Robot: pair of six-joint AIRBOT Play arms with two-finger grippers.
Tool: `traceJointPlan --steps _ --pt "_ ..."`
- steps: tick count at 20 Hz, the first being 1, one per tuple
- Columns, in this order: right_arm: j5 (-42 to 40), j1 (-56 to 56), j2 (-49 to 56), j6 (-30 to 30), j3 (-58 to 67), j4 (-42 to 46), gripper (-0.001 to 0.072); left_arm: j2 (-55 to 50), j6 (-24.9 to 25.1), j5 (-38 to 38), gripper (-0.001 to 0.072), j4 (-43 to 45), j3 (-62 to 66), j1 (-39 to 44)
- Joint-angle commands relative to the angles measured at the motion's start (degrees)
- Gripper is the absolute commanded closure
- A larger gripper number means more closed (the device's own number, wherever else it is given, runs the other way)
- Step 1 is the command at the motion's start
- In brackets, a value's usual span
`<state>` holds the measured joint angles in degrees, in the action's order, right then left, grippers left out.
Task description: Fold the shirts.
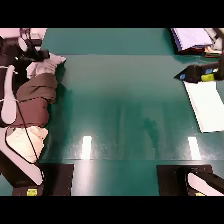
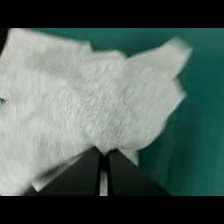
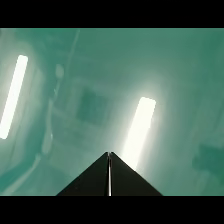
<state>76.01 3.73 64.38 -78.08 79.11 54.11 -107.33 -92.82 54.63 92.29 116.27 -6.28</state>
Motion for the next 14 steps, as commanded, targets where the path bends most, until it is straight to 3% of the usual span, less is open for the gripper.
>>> traceJointPlan --steps 1,4,7,11,14 --pt "-0.83 -1.31 0.04 -0.07 8.81 0.07 0.0699 12.15 4.74 0.26 0.0686 -2.10 0.98 3.32" --pt "-0.63 -3.85 0.04 -0.07 17.49 0.02 0.0699 26.49 8.94 4.94 0.0686 -2.10 0.98 8.94" --pt "-0.39 -6.23 0.04 -0.04 23.30 0.02 0.0699 36.72 9.25 12.09 0.0686 -2.12 0.96 15.93" --pt "0.46 -7.98 0.02 -0.04 26.45 -0.11 0.0698 38.91 7.17 23.43 0.0686 -2.12 -1.14 27.15" --pt "2.82 -7.98 0.17 -0.04 26.67 -0.09 0.0699 38.80 4.52 20.13 0.0686 -3.21 -12.04 36.28"
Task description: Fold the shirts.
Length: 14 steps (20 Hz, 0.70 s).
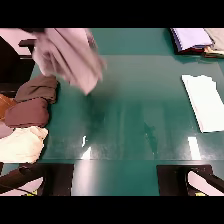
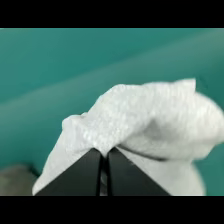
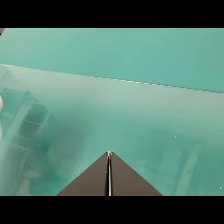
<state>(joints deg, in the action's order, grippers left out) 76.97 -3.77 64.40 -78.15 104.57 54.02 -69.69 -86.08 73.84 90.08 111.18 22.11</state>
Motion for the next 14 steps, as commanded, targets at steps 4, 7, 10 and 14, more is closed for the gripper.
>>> traceJointPlan --steps 4,7,10,14 --pt "2.97 -0.31 0.13 0.02 1.09 0.00 0.0699 1.16 -2.16 -16.55 0.0401 -8.50 -25.66 16.26" --pt "3.85 -0.31 0.13 0.02 1.09 0.00 0.0699 1.33 -3.98 -19.76 0.0247 -10.36 -29.90 14.12" --pt "4.70 -0.31 0.13 0.02 1.09 0.02 0.0698 2.82 -4.44 -12.11 0.0248 -10.19 -29.07 2.93" --pt "4.70 -0.31 0.15 0.02 1.09 0.00 0.0699 2.84 -5.44 -7.41 0.0247 -11.82 -37.18 -13.46"
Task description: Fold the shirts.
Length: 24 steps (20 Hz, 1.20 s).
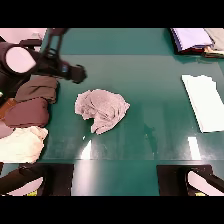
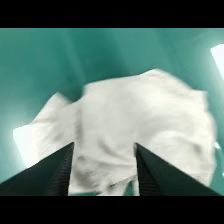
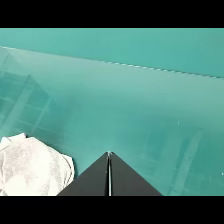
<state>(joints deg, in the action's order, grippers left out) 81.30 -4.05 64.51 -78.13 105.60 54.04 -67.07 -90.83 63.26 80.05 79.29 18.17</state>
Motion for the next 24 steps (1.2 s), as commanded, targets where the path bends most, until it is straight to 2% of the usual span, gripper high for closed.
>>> traceJointPlan --steps 1,4,7,10,13,14,15,16,17,22,23,24 --pt "0.37 -0.02 0.04 0.00 0.07 -0.02 0.0699 0.17 -0.68 2.56 0.0247 -3.17 -9.03 -12.13" --pt "0.33 -0.02 0.04 -0.02 0.07 -0.02 0.0699 -0.02 1.07 -4.35 0.0248 -11.30 -22.01 -16.79" --pt "0.37 0.00 0.15 0.00 0.04 0.00 0.0699 -2.86 3.91 -10.69 0.0248 -18.93 -29.64 -17.03" --pt "0.39 0.00 0.15 -0.02 0.00 -0.02 0.0698 -8.13 6.84 -11.96 0.0248 -24.90 -30.49 -16.79" --pt "0.37 0.00 0.15 -0.02 0.00 0.00 0.0699 -10.80 7.28 -14.27 0.0249 -26.01 -30.49 -14.34" --pt "0.37 0.00 0.15 -0.02 0.00 0.02 0.0699 -10.86 7.23 -15.47 0.0331 -26.34 -30.47 -13.84" --pt "0.33 0.00 0.13 -0.02 -0.35 -0.07 0.0698 -10.84 7.28 -16.37 0.0505 -27.36 -30.12 -13.68" --pt "0.50 0.00 0.11 -0.02 -1.20 -0.04 0.0699 -10.84 7.28 -17.20 0.0617 -27.32 -29.33 -13.68" --pt "0.74 0.00 0.13 -0.02 -2.91 -0.11 0.0698 -10.84 7.28 -17.22 0.0685 -27.10 -27.96 -13.68" --pt "0.68 0.07 0.11 -0.02 -23.91 -0.57 0.0697 -10.84 7.37 -12.74 0.0685 -24.22 -17.35 -13.68" --pt "-0.90 0.81 0.15 0.00 -30.25 -0.50 0.0605 -10.84 7.50 -12.35 0.0685 -24.02 -16.13 -13.68" --pt "-3.32 1.92 0.15 0.00 -36.48 -0.55 0.0339 -10.84 8.26 -12.33 0.0685 -23.93 -15.69 -13.68"
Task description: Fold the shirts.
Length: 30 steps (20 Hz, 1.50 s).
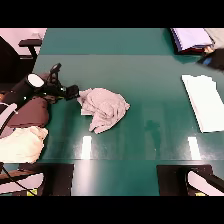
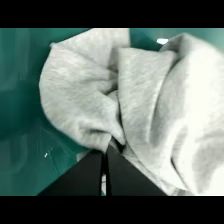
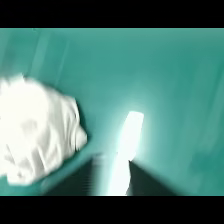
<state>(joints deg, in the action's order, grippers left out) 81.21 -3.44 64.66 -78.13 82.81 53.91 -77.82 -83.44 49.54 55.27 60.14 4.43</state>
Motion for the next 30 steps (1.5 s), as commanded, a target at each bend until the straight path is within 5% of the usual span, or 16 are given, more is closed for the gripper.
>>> traceJointPlan --steps 1,6,15,18,19,27,30 --pt "-6.34 3.61 0.02 0.15 -20.20 -0.92 0.0236 -0.13 1.01 1.49 0.0685 0.94 3.48 0.07" --pt "-18.56 21.33 9.09 7.61 -34.27 -15.26 0.0236 -0.28 1.01 1.84 0.0685 1.75 3.48 0.07" --pt "-19.45 33.11 30.18 10.05 -16.92 -18.16 0.0293 -0.26 1.84 2.60 0.0685 2.03 3.48 0.07" --pt "-19.28 32.98 31.76 10.08 -15.02 -17.70 0.0657 -0.26 2.54 2.60 0.0685 2.03 3.48 0.07" --pt "-19.10 32.61 31.69 10.05 -14.64 -17.31 0.0699 -0.13 2.56 2.64 0.0685 2.03 3.50 0.07" --pt "-2.64 20.87 13.79 5.84 0.52 10.51 0.0700 15.54 4.33 5.11 0.0685 8.44 15.50 0.07" --pt "1.57 17.11 5.66 5.62 9.25 14.23 0.0700 23.34 4.37 7.52 0.0686 8.07 22.38 0.07"
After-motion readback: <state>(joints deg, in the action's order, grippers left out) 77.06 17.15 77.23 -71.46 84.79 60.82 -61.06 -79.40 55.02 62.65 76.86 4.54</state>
